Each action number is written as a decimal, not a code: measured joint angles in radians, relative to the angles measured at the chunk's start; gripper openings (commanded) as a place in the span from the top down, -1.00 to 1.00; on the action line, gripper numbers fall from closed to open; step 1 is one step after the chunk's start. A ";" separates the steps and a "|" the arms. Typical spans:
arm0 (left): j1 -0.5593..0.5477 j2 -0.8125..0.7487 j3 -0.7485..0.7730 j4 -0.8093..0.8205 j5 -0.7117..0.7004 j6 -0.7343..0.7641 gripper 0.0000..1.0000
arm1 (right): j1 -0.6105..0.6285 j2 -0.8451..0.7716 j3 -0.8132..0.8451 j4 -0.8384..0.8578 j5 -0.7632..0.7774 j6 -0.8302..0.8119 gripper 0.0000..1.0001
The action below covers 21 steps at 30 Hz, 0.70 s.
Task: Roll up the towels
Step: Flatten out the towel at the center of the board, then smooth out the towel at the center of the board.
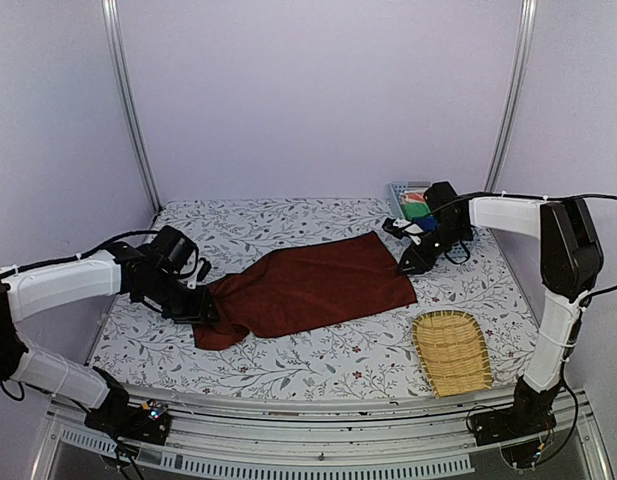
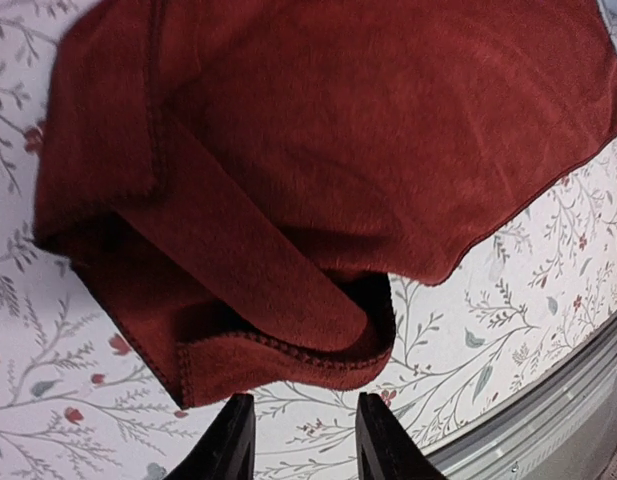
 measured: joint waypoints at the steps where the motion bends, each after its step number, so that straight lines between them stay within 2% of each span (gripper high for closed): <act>1: -0.019 0.016 -0.014 -0.010 0.011 -0.014 0.13 | 0.001 0.012 0.000 -0.001 0.005 -0.004 0.38; 3: -0.042 0.041 -0.035 -0.023 0.018 -0.037 -0.07 | 0.000 0.031 0.000 -0.003 0.015 -0.009 0.38; 6: -0.064 0.065 -0.060 -0.031 0.009 -0.066 -0.13 | 0.000 0.055 0.000 -0.008 0.024 -0.016 0.38; 13: -0.066 0.066 -0.072 -0.027 -0.050 -0.090 -0.09 | 0.000 0.063 0.000 -0.011 0.031 -0.028 0.37; 21: -0.057 0.083 -0.073 0.036 -0.102 -0.018 -0.04 | 0.000 0.092 0.000 -0.011 0.067 -0.042 0.38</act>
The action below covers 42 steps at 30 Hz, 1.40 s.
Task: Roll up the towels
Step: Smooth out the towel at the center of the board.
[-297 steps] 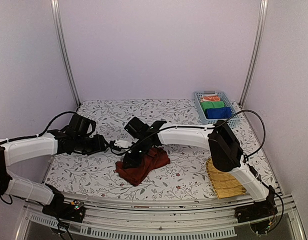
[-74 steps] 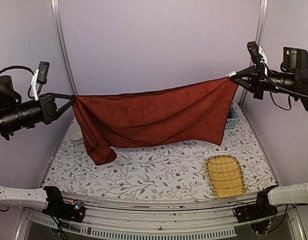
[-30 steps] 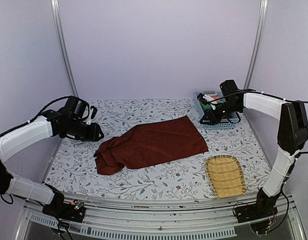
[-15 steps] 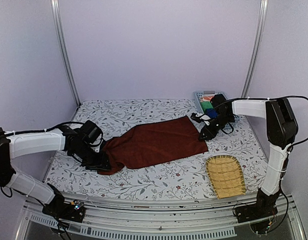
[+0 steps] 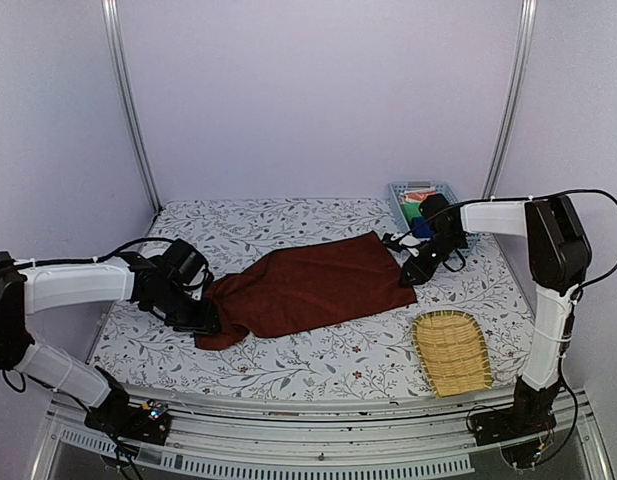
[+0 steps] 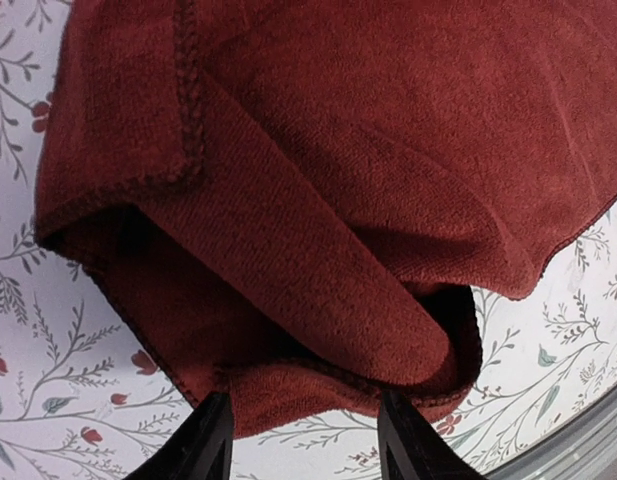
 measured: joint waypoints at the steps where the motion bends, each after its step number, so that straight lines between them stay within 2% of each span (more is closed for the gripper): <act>1: 0.003 0.009 0.000 0.014 -0.001 0.013 -0.03 | 0.000 0.008 0.000 0.000 0.002 -0.001 0.38; 10: 0.018 0.111 -0.007 0.096 0.003 0.088 -0.09 | 0.000 0.021 -0.002 -0.013 0.008 -0.011 0.39; 13: 0.018 0.112 -0.011 0.099 0.003 0.098 -0.04 | 0.000 0.021 -0.004 -0.016 0.008 -0.015 0.39; 16: 0.019 0.108 -0.016 0.101 0.001 0.106 0.17 | 0.000 0.022 -0.005 -0.018 0.008 -0.015 0.39; 21: 0.017 0.104 -0.019 0.105 0.052 0.123 0.82 | 0.000 0.032 -0.005 -0.018 0.015 -0.015 0.39; 23: 0.010 0.104 -0.021 0.108 0.080 0.115 1.00 | -0.003 0.042 -0.005 -0.019 0.023 -0.014 0.42; 28: -0.057 0.077 -0.030 0.095 0.142 0.086 1.00 | -0.014 0.056 -0.008 -0.026 0.034 -0.014 0.53; 36: -0.220 -0.115 -0.076 0.006 0.228 -0.057 0.96 | -0.042 -0.018 -0.122 0.000 0.068 -0.034 0.60; 37: -0.242 -0.147 -0.089 -0.002 0.245 -0.085 0.83 | -0.047 -0.033 -0.143 -0.001 0.079 -0.040 0.68; 40: -0.292 -0.219 -0.132 -0.029 0.289 -0.165 0.33 | -0.071 -0.073 -0.194 -0.002 0.110 -0.051 0.71; 42: -0.312 -0.245 -0.136 -0.074 0.294 -0.201 0.12 | -0.092 -0.098 -0.222 -0.006 0.130 -0.061 0.70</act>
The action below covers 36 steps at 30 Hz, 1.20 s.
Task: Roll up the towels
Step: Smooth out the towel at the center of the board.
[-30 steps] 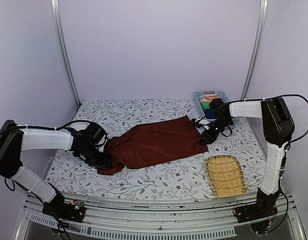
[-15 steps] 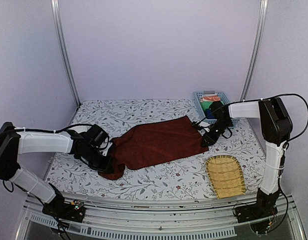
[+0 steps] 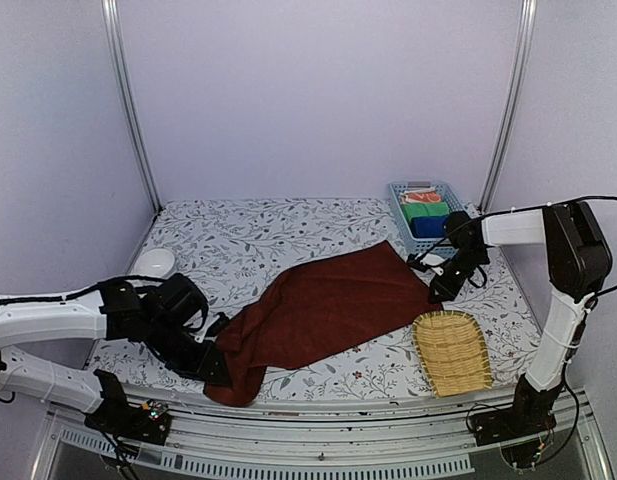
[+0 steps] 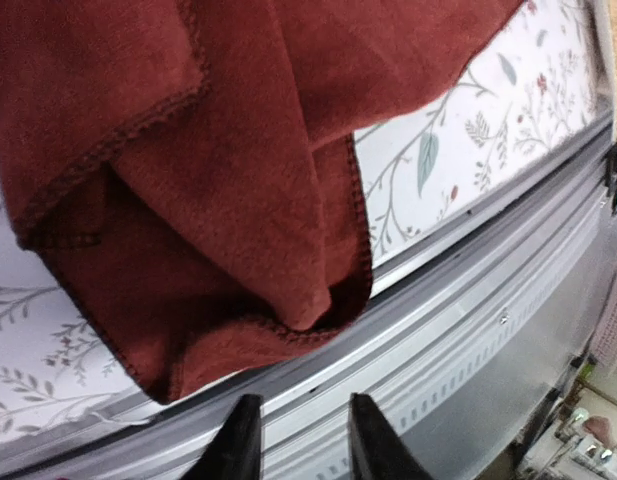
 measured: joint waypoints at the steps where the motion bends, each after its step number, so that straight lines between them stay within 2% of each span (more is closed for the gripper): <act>1: -0.005 -0.013 0.008 -0.025 -0.014 -0.015 0.07 | -0.014 -0.013 -0.014 -0.006 0.015 -0.006 0.69; 3: -0.006 -0.035 0.044 -0.067 -0.057 -0.027 0.04 | -0.037 -0.031 -0.028 -0.023 0.040 -0.018 0.64; 5: 0.003 -0.048 0.110 -0.096 -0.132 -0.040 0.03 | -0.059 -0.043 -0.035 -0.046 0.072 -0.031 0.48; 9: 0.024 -0.019 0.183 -0.071 -0.217 -0.023 -0.01 | -0.075 -0.051 -0.026 -0.097 0.090 -0.054 0.36; 17: 0.016 0.356 0.361 -0.102 -0.366 0.146 -0.04 | -0.076 -0.090 0.093 -0.165 0.049 -0.066 0.33; 20: 0.009 0.447 0.418 -0.122 -0.415 0.202 -0.07 | -0.076 -0.099 0.099 -0.165 0.034 -0.062 0.33; 30: -0.059 0.637 0.505 -0.209 -0.533 0.322 -0.12 | -0.076 -0.099 0.095 -0.165 0.018 -0.049 0.32; 36: -0.077 0.664 0.511 -0.233 -0.562 0.359 -0.12 | -0.076 -0.099 0.095 -0.165 0.003 -0.045 0.32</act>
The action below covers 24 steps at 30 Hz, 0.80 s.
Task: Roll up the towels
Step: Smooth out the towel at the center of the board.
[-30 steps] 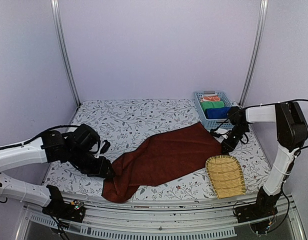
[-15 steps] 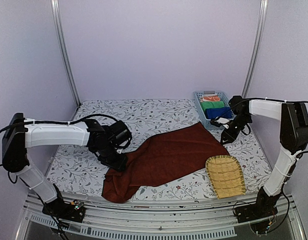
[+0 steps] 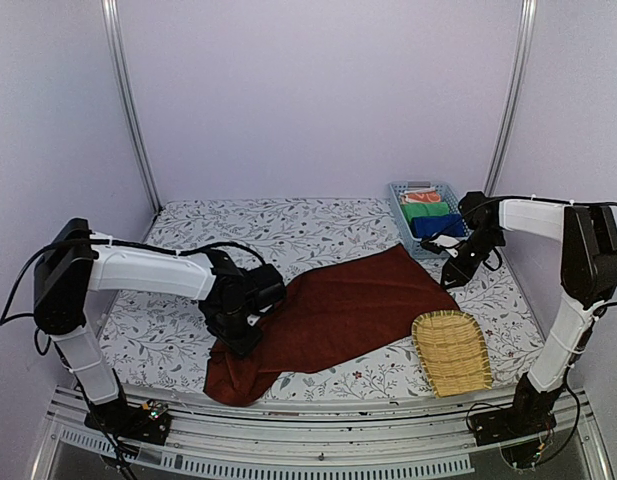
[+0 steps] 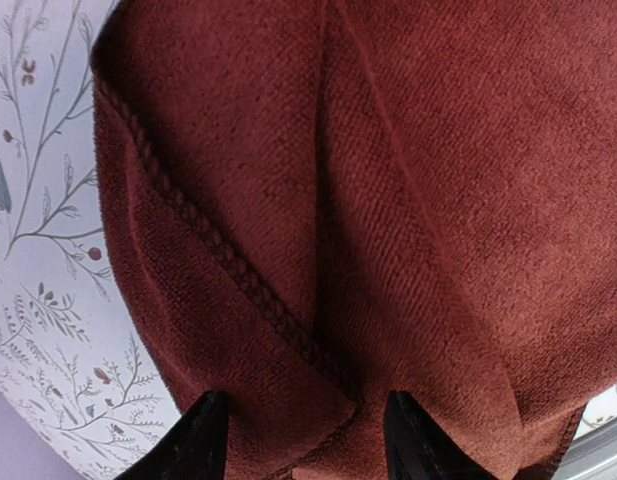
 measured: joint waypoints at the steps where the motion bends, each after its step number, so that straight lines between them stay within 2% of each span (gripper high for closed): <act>1: 0.000 0.000 0.001 -0.002 -0.008 0.002 -0.11 | 0.000 0.000 0.000 0.000 -0.001 0.002 0.32; 16: 0.005 -0.028 0.036 -0.055 -0.169 -0.002 0.01 | 0.000 0.001 0.000 0.000 -0.021 0.016 0.31; 19: 0.004 -0.042 0.026 -0.035 -0.109 0.019 0.05 | 0.000 0.001 0.000 0.000 -0.023 0.018 0.31; 24: 0.005 -0.067 0.015 0.009 0.022 0.048 0.31 | 0.000 0.002 0.000 0.001 -0.027 0.019 0.32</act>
